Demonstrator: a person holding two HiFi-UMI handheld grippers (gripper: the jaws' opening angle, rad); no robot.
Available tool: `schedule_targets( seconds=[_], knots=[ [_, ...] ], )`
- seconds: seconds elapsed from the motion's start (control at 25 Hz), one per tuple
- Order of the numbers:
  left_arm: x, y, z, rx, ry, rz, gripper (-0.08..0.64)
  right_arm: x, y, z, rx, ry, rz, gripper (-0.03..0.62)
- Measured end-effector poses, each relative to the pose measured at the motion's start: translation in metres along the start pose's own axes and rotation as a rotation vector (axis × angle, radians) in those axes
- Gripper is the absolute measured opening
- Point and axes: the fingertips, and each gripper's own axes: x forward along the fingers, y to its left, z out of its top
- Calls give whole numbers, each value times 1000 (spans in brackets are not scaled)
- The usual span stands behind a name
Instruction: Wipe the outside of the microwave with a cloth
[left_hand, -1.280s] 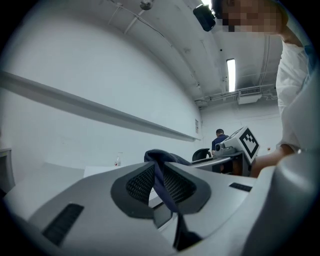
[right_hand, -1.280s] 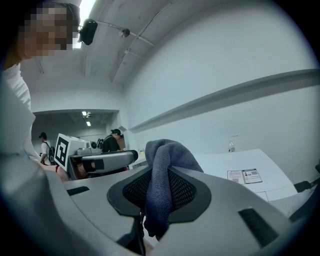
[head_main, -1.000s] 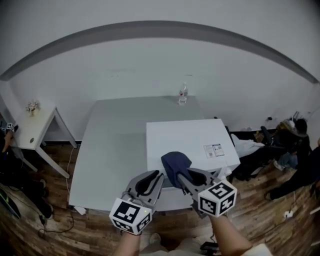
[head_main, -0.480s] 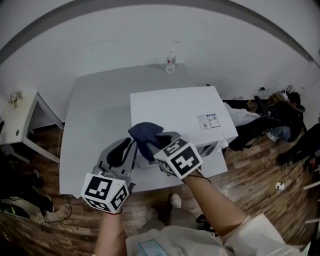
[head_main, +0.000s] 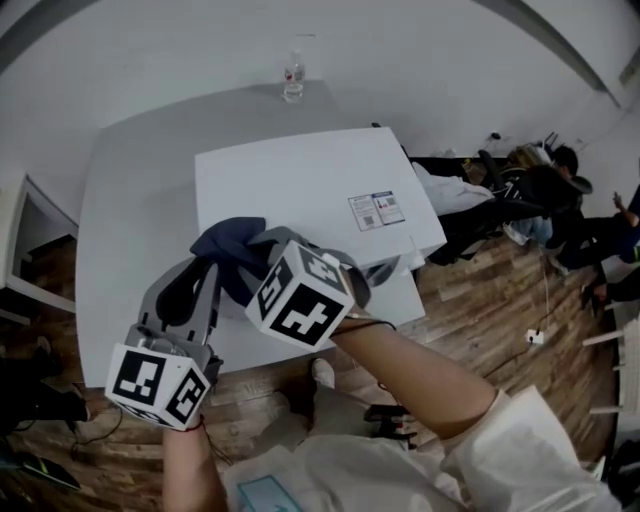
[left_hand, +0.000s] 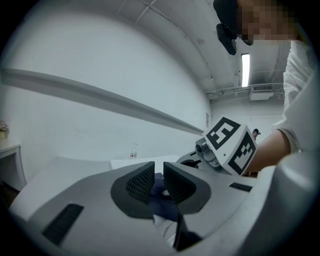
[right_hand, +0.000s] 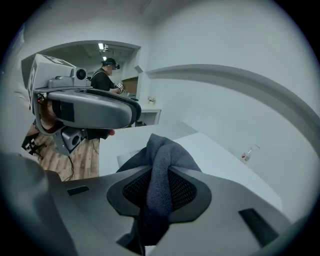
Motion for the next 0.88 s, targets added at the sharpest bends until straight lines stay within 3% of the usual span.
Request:
schedule_targets(
  seconds=[0.4, 0.88],
  knots=[
    [18, -15, 15, 5, -6, -36, 44, -21, -36, -34, 78, 0, -78, 94],
    [42, -22, 31, 7, -17, -55, 44, -83, -123, -121, 244, 65, -267, 94]
  ],
)
